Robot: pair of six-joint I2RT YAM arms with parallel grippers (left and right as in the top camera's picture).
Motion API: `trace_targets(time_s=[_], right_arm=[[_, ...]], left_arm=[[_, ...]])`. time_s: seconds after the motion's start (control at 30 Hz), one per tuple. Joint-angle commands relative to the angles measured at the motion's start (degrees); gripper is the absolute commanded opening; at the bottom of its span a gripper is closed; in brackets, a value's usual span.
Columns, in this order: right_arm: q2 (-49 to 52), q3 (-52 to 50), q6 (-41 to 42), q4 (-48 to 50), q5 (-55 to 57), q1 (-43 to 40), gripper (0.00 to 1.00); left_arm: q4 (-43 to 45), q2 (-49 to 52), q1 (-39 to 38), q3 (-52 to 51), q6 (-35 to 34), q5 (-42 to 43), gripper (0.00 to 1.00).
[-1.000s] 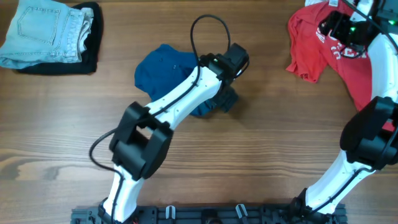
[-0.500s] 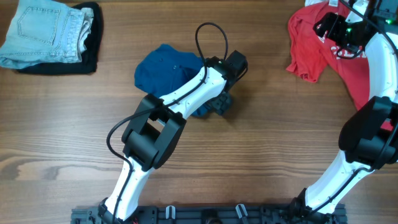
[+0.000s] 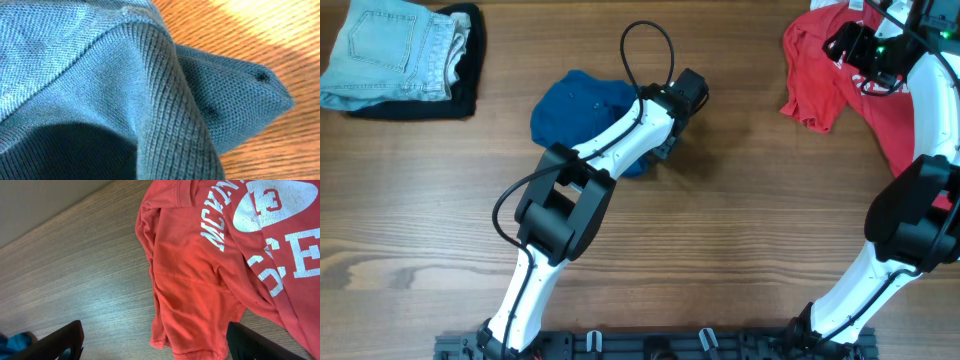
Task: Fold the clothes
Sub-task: 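Carry the polo left and lower it onto the jeans stack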
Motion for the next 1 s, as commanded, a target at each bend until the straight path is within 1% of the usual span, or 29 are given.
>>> trace_targets(time_s=[0.0, 0.13, 0.3, 0.4, 0.5, 0.6, 0.63, 0.7, 0.77, 0.8, 0.83, 0.9, 0.97], right_arm=[[-0.55, 0.28, 0.11, 0.24, -2.27, 0.26, 0.92], [-0.55, 0.28, 0.02, 0.61, -2.97, 0.85, 0.92], [-0.55, 0.28, 0.04, 1.2, -2.56, 1.01, 0.92], [-0.55, 0.28, 0.04, 1.31, -2.56, 1.01, 0.92], [-0.44, 0.24, 0.09, 1.42, -2.58, 1.14, 0.92], [0.0, 0.24, 0.07, 1.42, -2.56, 1.62, 0.91], [0.24, 0.24, 0.07, 1.42, -2.56, 1.9, 0.91], [0.5, 0.17, 0.07, 1.44, -2.56, 2.25, 0.91], [0.55, 0.15, 0.04, 1.51, -2.51, 2.73, 0.91], [0.57, 0.15, 0.07, 1.64, -2.08, 3.1, 0.91], [0.59, 0.15, 0.07, 1.64, -1.4, 3.43, 0.92], [0.59, 0.15, 0.07, 1.64, -0.83, 4.04, 0.91], [0.59, 0.15, 0.04, 1.64, -0.81, 4.59, 0.91]], left_arm=[[-1.2, -0.09, 4.92, 0.17, -2.49, -0.37, 0.04], [-1.38, -11.26, 10.21, 3.91, -2.25, -1.01, 0.04], [0.87, -23.3, 19.28, 4.33, -2.19, -1.42, 0.04], [3.02, -27.85, 23.17, 4.33, 1.16, -0.83, 0.04], [6.4, -31.15, 26.34, 4.33, 7.98, -1.2, 0.04], [9.94, -31.82, 29.14, 4.33, 14.75, -4.83, 0.04], [11.34, -31.82, 30.23, 4.33, 18.21, -5.86, 0.04], [14.99, -31.76, 32.81, 4.33, 27.69, -6.16, 0.04], [19.26, -31.76, 34.97, 4.33, 34.03, -6.4, 0.04], [23.26, -31.74, 36.92, 4.33, 38.82, -6.32, 0.04], [26.27, -31.63, 38.47, 4.33, 41.94, -6.27, 0.04], [31.04, -31.26, 41.46, 4.31, 47.58, -4.42, 0.04], [34.84, -30.18, 44.59, 4.31, 53.42, -0.74, 0.04]])
